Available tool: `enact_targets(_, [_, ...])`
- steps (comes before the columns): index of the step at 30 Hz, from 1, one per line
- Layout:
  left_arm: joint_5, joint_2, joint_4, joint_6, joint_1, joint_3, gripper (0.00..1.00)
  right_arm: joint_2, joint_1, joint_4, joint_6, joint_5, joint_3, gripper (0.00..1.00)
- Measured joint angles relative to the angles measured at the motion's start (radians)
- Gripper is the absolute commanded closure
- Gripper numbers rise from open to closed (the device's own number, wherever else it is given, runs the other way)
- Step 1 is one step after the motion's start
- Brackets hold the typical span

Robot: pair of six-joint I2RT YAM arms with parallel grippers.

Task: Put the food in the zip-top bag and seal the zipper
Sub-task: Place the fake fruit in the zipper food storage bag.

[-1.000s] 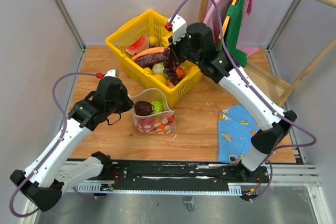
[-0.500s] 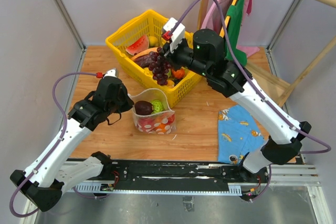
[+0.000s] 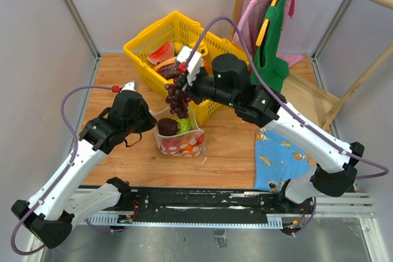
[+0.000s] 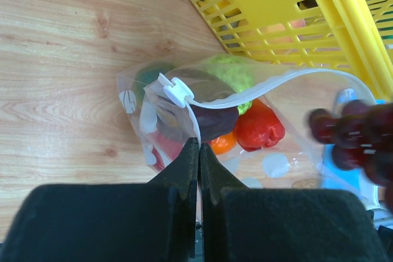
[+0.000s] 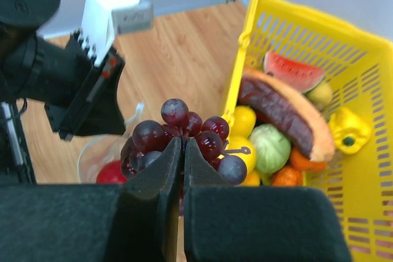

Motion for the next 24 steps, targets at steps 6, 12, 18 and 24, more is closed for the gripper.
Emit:
enact_targets(6, [0.001,-0.005,0.0,-0.003,0.0,0.0,1.0,-0.003,0.038,-0.032,0.022,0.001,-0.101,0.99])
enact_targets(12, [0.003,-0.016,0.0,-0.004,0.0,-0.001,1.0,-0.003,0.062,-0.109,0.025,0.02,-0.143,0.99])
enact_targets(18, [0.006,-0.032,-0.002,-0.008,0.0,-0.006,1.0,-0.005,0.09,-0.198,0.011,0.052,-0.143,0.99])
enact_targets(24, [0.014,-0.037,-0.001,-0.008,0.0,-0.007,1.0,0.014,0.113,-0.257,-0.016,0.072,-0.138,0.99])
